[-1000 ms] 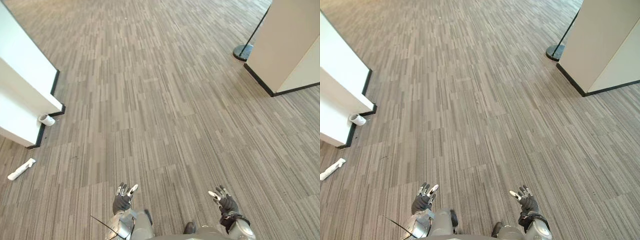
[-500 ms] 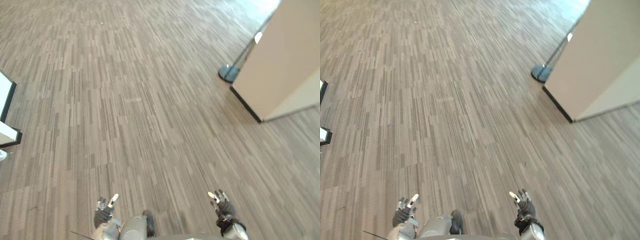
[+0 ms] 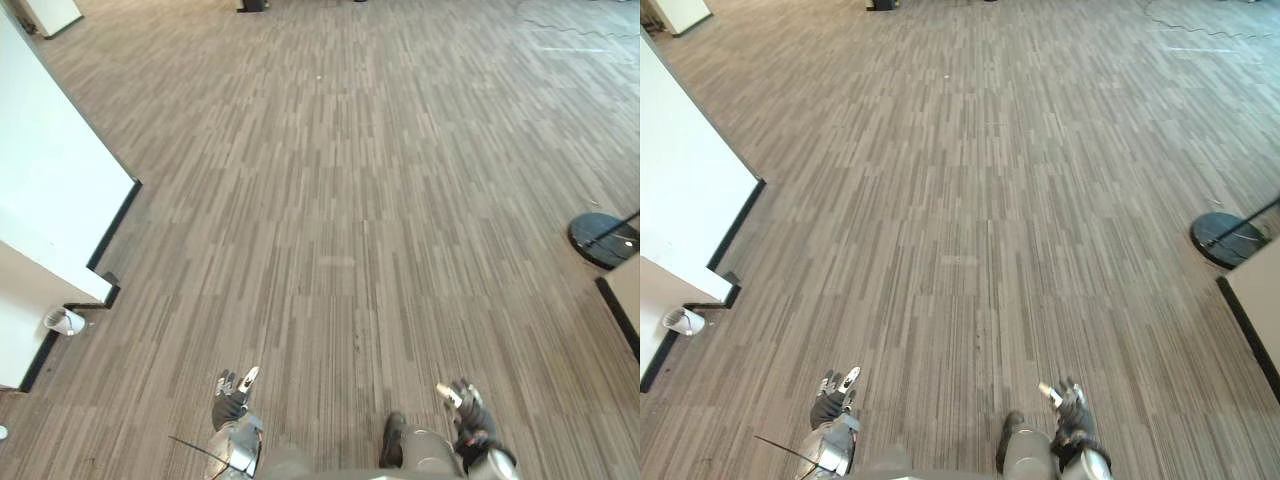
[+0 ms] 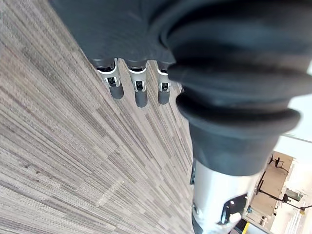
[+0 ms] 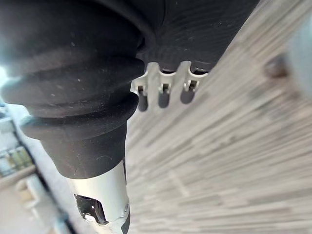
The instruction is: Organize washtable
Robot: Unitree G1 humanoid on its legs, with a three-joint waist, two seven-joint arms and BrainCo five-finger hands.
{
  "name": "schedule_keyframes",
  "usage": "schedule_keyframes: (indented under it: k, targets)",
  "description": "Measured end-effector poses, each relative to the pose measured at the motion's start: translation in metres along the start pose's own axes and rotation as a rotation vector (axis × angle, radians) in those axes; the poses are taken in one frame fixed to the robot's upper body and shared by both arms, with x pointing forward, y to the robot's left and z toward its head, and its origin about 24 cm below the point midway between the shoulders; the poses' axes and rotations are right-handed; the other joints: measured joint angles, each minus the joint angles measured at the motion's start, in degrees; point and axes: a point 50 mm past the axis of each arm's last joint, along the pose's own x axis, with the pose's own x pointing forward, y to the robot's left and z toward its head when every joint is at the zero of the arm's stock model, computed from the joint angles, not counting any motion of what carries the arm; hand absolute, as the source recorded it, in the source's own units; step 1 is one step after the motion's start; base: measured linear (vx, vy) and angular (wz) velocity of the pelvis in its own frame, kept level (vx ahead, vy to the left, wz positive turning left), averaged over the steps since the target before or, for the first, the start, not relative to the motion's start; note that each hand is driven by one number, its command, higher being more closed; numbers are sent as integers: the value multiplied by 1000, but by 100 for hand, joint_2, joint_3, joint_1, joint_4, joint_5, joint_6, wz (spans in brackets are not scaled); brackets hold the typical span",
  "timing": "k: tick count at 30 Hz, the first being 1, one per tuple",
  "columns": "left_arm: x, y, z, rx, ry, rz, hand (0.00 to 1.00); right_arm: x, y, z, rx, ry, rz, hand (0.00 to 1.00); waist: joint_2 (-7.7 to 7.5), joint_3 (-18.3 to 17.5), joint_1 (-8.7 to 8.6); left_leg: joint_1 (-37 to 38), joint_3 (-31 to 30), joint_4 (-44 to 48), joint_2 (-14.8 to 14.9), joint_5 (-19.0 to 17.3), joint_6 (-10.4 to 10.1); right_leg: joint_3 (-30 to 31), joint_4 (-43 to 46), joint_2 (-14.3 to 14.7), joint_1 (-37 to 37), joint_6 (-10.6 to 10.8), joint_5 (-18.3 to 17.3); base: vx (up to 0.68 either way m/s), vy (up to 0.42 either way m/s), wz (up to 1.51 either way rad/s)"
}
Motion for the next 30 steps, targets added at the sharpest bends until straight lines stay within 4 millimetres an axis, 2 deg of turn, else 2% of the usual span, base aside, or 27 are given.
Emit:
schedule_keyframes:
  k: [2,3,4,5,6,7,8,9,10,11,12,13,15,16,17,18,19,20,21,22,23,24,25,26,27,28,30]
  targets:
    - [0,-1,0,0,4,-7,0,1,1,2,-6,-5,8,0,-28,-8,17,-151,25,-2755,-501,154,-122,-139,-271,-134,475,295,-184,740,174,-12]
    - [0,-3,0,0,4,-16,0,1,1,2,-7,-5,8,0,-12,-22,23,-116,3,-3752,-652,439,-274,-178,-361,-159,687,448,-273,672,239,-5]
    - [0,-5,0,-1,3,-23,0,0,-2,1,-6,-2,0,0,34,-51,33,-108,-24,-4223,-719,596,-200,-192,-414,-143,827,557,-338,697,288,-10]
    - [0,-3,0,3,4,-19,0,-2,-6,-5,-5,21,-19,0,-31,-123,105,-110,-49,-4159,-813,1459,384,-158,-407,-217,1003,734,-451,705,308,4]
    - [2,-6,2,1,2,-29,0,-5,-4,-14,13,49,-26,0,-273,-338,72,-72,14,-4207,-1123,1404,648,-197,-46,-611,912,791,-407,701,308,8]
    - [2,-9,5,-5,-12,-41,0,-6,-4,-16,14,54,-24,0,-327,-403,82,-52,13,-4196,-1227,1350,811,-159,347,-813,719,908,-310,811,426,32]
    - [3,-17,8,-5,-26,-77,0,-7,-3,-20,23,63,-25,0,-435,-388,74,205,49,-4072,-1409,1057,891,35,1546,-1172,347,873,162,652,369,18]
    - [3,-17,8,-2,-26,-79,0,-7,-2,-21,25,65,-23,0,-466,-385,81,408,73,-4070,-1473,916,904,127,2154,-1319,165,715,486,635,377,14]
    - [4,-17,9,1,-29,-79,0,-7,-1,-21,27,65,-21,0,-468,-372,46,765,110,-4088,-1531,685,926,173,3143,-1584,-135,269,1121,484,270,0]
    - [5,-20,10,11,-30,-90,0,-6,4,-22,35,63,-11,0,-464,-362,28,1112,132,-4129,-1605,484,951,125,4255,-1902,-527,-107,1192,475,266,3]
    - [6,-18,12,31,-30,-91,0,-6,7,-23,35,68,-2,0,-439,-338,-19,1480,116,-4286,-1683,406,945,147,5005,-2032,-854,-233,922,652,348,12]
    - [9,-21,18,51,-46,-98,0,-6,9,-26,35,80,12,0,-408,-313,-85,1960,98,-4569,-1724,405,944,28,5411,-2052,-1176,-155,404,592,278,18]
    - [13,-28,25,58,-76,-120,0,-9,12,-30,49,91,18,0,-325,-286,-172,2442,24,-4868,-1721,394,915,-500,5144,-1922,-1624,-40,-166,497,161,20]
    - [15,-33,28,63,-89,-138,0,-10,13,-33,57,96,18,0,-289,-262,-241,2592,-34,-4903,-1665,290,752,-839,4391,-1660,-1897,142,-420,398,4,29]
    - [16,-37,29,80,-93,-156,0,-11,12,-36,63,105,11,0,-309,-247,-291,2689,-35,-4915,-1652,224,647,-1123,3050,-1326,-2009,192,-409,385,-31,37]
    - [16,-38,29,88,-90,-164,0,-13,11,-37,63,110,6,0,-323,-252,-323,2729,-51,-4911,-1660,183,581,-1123,2391,-1135,-2058,160,-304,379,-62,52]
    - [16,-40,28,109,-89,-172,0,-18,3,-41,66,122,-22,0,-352,-266,-361,2813,-45,-4898,-1699,41,372,-952,1280,-751,-2124,-30,348,381,-88,65]
    - [16,-38,30,126,-93,-174,0,-26,-4,-47,66,142,-47,0,-603,-306,-357,3026,-27,-4865,-1831,-148,225,-645,980,-639,-2208,-360,1440,402,-109,57]
    - [15,-36,24,123,-72,-165,0,-28,-10,-47,54,149,-59,0,-530,-300,-329,3144,-31,-4880,-1831,-229,170,-662,1120,-654,-2141,-464,1027,418,-152,-1]
    - [11,-35,16,112,-50,-154,0,-26,-16,-43,31,149,-67,0,-249,-332,-237,3214,-9,-4806,-1590,-342,41,-596,1169,-456,-2128,-427,928,400,-166,-20]
    - [9,-31,13,121,-42,-143,0,-24,-13,-40,28,135,-55,0,-168,-334,-296,3024,-63,-4405,-1397,-498,-68,-652,1021,-315,-2059,-316,680,438,-217,-20]
    - [9,-31,13,123,-46,-144,0,-23,-12,-40,23,133,-50,0,-90,-348,-317,2860,-101,-4017,-1269,-574,-117,-691,916,-246,-2005,-345,642,316,-193,10]
    - [9,-31,13,133,-44,-145,0,-22,-10,-40,16,133,-43,0,-102,-314,-306,2558,-134,-3317,-1087,-587,-138,-735,711,-133,-1863,-348,635,322,-263,15]
    - [8,-31,12,132,-41,-145,0,-23,-11,-40,1,135,-43,0,-82,-258,-292,2021,-302,-2074,-736,-491,-294,-829,350,73,-1513,-353,633,235,-199,14]
    - [8,-32,10,130,-37,-147,0,-23,-14,-38,-8,131,-50,0,-54,-204,-264,1833,-426,-1532,-558,-511,-323,-854,207,194,-1306,-379,614,236,-173,9]
    - [7,-32,8,130,-30,-148,0,-23,-17,-37,-12,129,-58,0,-49,-182,-219,1769,-482,-1410,-496,-515,-317,-841,121,241,-1180,-389,607,209,-77,-5]
    - [5,-34,3,128,-13,-166,0,-21,-25,-29,-4,101,-91,0,-100,-137,-181,1552,-484,-1971,-502,-526,-300,-823,-139,269,-874,-362,601,218,-54,-7]
